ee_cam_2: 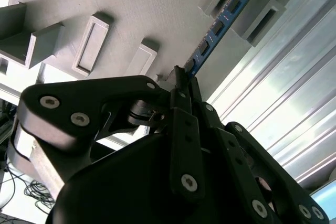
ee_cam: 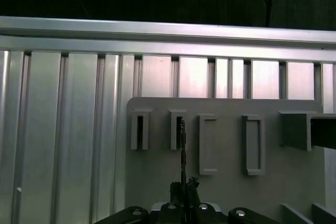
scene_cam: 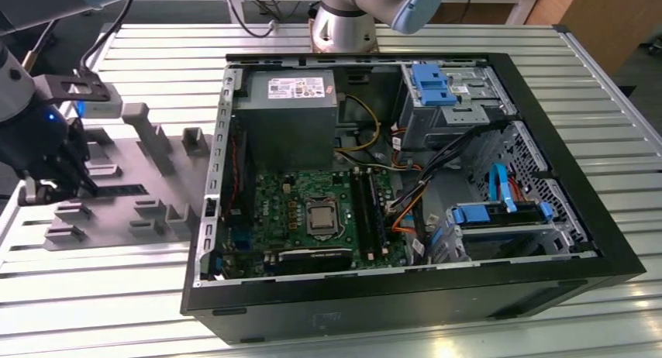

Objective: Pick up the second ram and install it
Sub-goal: 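Pick up the second ram and move it above second insertion slot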

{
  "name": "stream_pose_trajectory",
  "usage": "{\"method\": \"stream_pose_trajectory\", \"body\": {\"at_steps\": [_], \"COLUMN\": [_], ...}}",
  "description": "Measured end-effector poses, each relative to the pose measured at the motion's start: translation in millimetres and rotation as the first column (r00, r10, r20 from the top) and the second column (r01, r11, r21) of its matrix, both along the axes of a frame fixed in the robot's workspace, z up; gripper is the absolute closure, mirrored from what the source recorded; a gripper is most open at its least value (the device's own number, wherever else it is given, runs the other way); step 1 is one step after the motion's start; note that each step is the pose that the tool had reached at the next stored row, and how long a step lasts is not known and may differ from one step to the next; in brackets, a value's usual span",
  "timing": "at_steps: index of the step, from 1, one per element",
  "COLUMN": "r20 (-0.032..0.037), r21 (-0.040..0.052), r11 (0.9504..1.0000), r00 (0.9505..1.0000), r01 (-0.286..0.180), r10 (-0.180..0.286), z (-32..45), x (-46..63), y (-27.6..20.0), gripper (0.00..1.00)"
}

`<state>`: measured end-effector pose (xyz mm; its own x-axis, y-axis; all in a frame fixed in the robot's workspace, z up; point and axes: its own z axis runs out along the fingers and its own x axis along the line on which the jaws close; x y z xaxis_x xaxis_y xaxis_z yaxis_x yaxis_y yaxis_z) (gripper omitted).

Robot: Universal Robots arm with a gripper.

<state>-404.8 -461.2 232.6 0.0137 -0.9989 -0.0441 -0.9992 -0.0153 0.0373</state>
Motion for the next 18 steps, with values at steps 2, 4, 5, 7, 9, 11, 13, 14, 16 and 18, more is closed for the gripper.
{"method": "stream_pose_trajectory", "body": {"at_steps": [2,4,5,7,9,11,13,14,16,18], "r20": [0.0,0.0001,0.0001,0.0001,0.0001,0.0001,0.0,0.0,0.0001,0.0002], "r21": [0.0,0.0,0.0001,0.0001,0.0,0.0001,0.0,0.0,0.0,0.0001], "r11": [1.0,1.0,1.0,1.0,1.0,1.0,1.0,1.0,1.0,1.0], "r00": [1.0,1.0,1.0,1.0,1.0,1.0,1.0,1.0,1.0,1.0], "r01": [0.0,0.0,0.0,0.0,0.0,0.0,0.0,0.0,0.0,0.0], "r10": [0.0,0.0,0.0,0.0,0.0,0.0,0.0,0.0,0.0,0.0], "z": [1.5,2.9,3.6,5.0,6.4,7.9,9.4,10.1,11.4,12.5], "x": [0.0,0.0,0.0,0.0,0.0,0.0,0.0,0.0,0.0,0.0], "y": [0.0,0.1,0.1,0.1,0.2,0.2,0.2,0.2,0.3,0.3], "gripper": [0.86,0.86,0.86,0.86,0.86,0.86,0.86,0.86,0.86,0.86]}}
